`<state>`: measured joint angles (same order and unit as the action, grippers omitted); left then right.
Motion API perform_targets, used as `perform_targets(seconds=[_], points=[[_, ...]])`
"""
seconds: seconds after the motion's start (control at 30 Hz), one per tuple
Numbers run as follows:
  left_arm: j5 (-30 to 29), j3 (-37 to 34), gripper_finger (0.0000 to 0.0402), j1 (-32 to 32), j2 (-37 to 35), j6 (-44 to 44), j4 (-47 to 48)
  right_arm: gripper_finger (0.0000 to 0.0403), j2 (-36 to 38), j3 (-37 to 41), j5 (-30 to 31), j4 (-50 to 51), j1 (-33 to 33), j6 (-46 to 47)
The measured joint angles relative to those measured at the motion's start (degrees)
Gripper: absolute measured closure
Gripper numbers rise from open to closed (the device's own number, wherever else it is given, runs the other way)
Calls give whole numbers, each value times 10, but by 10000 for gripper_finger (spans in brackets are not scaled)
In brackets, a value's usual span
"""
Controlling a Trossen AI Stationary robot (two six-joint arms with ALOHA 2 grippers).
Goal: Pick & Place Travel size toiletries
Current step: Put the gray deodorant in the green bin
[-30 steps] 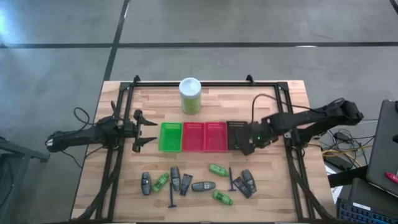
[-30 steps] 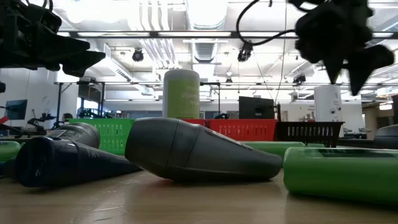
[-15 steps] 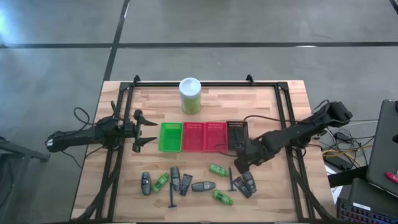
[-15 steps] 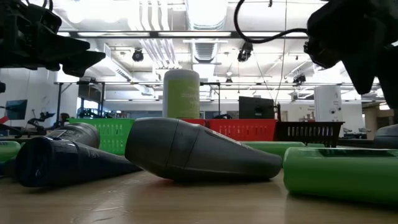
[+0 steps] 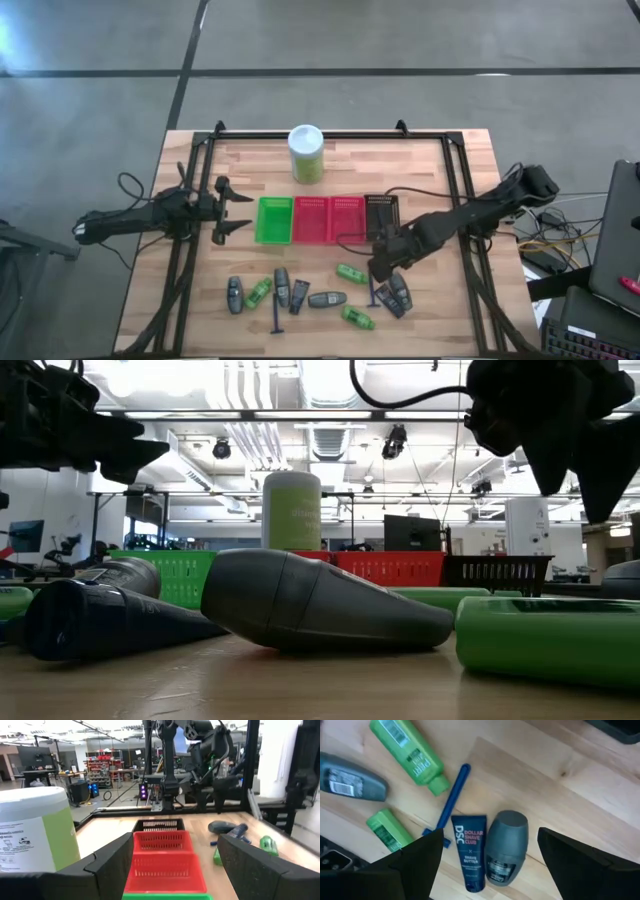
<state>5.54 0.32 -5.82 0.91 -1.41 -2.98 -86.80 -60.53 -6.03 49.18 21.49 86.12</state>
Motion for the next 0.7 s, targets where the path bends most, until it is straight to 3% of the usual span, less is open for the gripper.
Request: perform_targets(seconds=[0.1, 0.27, 0.37, 0.53, 0.63, 0.7], points=[[0, 0, 108, 0, 1, 85, -31, 91, 12, 9, 3, 0, 0, 2], [0, 0, 108, 0, 1, 382, -107, 97, 24, 17, 18, -3, -2, -19], [0, 0, 108, 0, 1, 512, -120, 101, 31, 18, 17, -28, -10, -51], [-10, 3, 108, 0, 2, 612, -119, 109, 37, 20, 17, -31, -29, -91], [-88, 9, 108, 0, 2, 645, -122, 113, 39, 26, 17, -29, -36, -104], [-110, 12, 108, 0, 3, 666, -135, 115, 39, 28, 12, -28, -39, -114]])
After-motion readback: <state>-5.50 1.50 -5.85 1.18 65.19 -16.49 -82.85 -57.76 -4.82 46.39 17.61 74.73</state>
